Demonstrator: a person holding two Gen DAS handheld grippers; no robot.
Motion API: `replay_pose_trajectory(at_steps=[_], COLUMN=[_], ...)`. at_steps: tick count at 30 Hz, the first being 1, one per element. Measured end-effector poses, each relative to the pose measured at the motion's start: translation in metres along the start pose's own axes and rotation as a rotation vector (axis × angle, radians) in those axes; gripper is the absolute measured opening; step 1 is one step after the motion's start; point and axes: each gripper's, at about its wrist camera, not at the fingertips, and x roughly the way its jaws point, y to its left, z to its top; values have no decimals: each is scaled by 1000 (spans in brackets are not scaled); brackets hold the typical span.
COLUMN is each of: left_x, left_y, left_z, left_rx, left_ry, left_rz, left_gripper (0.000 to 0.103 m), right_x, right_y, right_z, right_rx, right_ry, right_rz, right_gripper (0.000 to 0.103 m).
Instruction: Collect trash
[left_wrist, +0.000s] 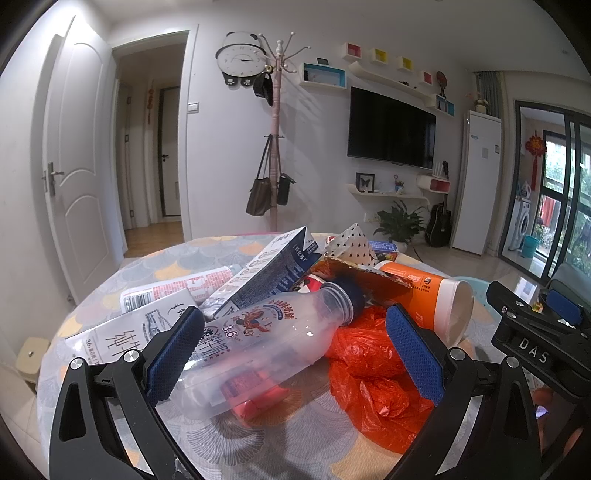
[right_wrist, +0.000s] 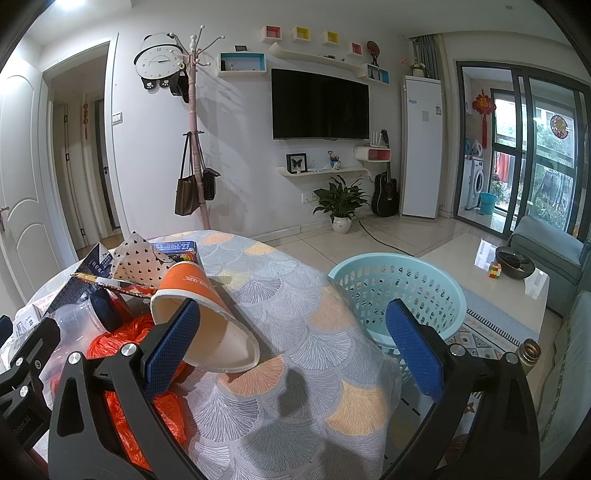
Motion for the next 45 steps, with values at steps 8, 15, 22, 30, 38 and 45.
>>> replay_pose_trajectory(at_steps=[8, 15, 22, 30, 38, 45], left_x=[0, 0, 0, -16, -41, -26], left_y=[0, 0, 1, -3, 46, 98], left_z=[0, 0, 0, -5, 4, 18], left_rx=[-1, -2, -5, -17, -72, 38], left_ry=[0, -1, 1, 58, 144, 226], left_rz=[0, -1, -2, -83, -101, -24], left_gripper=[96, 96, 96, 95, 93, 93], right_x=[0, 0, 0, 3, -6, -5], right_y=[0, 0, 0, 2, 2, 17], right_z=[0, 1, 1, -1, 6, 11], right_rx=[-1, -1, -2, -45, -119, -200], right_ry=[1, 1, 2, 38, 85, 134], right_rz=[-1, -1, -2, 48, 168, 247], right_gripper=[96, 96, 96, 80, 65, 67])
